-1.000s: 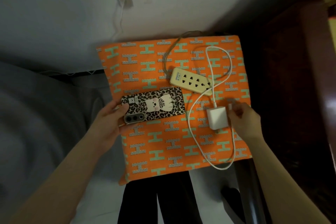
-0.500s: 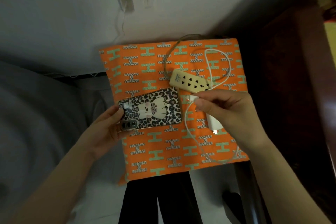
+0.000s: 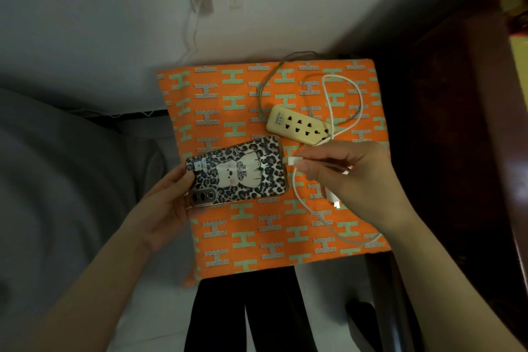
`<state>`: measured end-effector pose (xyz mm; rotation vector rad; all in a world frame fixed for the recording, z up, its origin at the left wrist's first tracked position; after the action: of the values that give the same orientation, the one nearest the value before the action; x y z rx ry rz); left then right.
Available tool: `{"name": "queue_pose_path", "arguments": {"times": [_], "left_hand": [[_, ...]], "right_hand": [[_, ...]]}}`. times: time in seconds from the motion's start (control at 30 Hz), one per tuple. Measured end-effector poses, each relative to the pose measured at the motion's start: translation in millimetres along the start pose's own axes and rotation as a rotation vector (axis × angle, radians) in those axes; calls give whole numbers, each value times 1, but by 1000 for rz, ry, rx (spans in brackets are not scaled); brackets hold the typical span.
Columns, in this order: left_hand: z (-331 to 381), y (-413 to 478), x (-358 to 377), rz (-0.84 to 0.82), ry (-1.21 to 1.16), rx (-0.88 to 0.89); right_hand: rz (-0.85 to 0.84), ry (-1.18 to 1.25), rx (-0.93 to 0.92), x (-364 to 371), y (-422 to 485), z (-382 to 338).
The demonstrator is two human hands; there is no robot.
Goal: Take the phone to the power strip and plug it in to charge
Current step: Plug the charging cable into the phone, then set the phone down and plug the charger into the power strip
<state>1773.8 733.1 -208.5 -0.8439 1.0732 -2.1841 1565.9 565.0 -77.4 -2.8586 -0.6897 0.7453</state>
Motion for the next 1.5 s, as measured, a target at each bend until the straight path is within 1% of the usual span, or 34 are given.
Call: {"name": "queue_pose_path", "arguments": {"times": [0.13, 0.47, 0.67, 0.73, 0.83, 0.9, 1.0, 1.07, 1.2, 1.27, 1.3, 1.37, 1.4, 1.5], "left_hand": [[1, -1, 1, 12, -13, -11], [3, -4, 3, 43, -87, -9], [2, -4, 3, 39, -52, -3], [4, -5, 3, 48, -8, 11], [7, -6, 5, 53, 107, 57], [10, -7, 9, 57, 166, 85], [16, -8, 17, 34, 215, 133], [19, -7, 22, 14, 260, 157], [18, -2, 23, 5, 294, 110], [21, 2, 22, -12, 331, 82], [25, 6, 22, -21, 361, 72], [37, 18, 25, -51, 469, 72], [43, 25, 29, -76, 554, 79], [57, 44, 45, -143, 827, 126]], "right_hand": [[-12, -75, -19, 1, 3, 3], [22, -23, -4, -3, 3, 2], [-7, -124, -35, -2, 2, 3], [-40, -168, -29, -2, 4, 6], [-136, -265, 67, 0, 7, 20], [-153, -301, 138, 2, 9, 30], [-187, -326, 197, 5, 6, 45], [-197, -278, 265, 6, -2, 56], [-103, -64, 392, 5, -20, 76], [-61, 38, 398, 9, -24, 81], [-50, 44, 388, 11, -25, 84], [-5, -31, 350, 10, -23, 93], [70, -95, 320, 5, -21, 99], [362, -312, 242, -16, -16, 115]]}}
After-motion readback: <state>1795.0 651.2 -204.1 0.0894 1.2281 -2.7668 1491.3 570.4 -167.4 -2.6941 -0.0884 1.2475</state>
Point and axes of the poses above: each hand's wrist, its own y-axis towards the middle knuckle, its own x-axis out of the palm, z = x × y, the point moved 4 cm from there along y, towards the middle knuckle, and after that the axes turned 13 degrees about z, right-handed, at the moved point
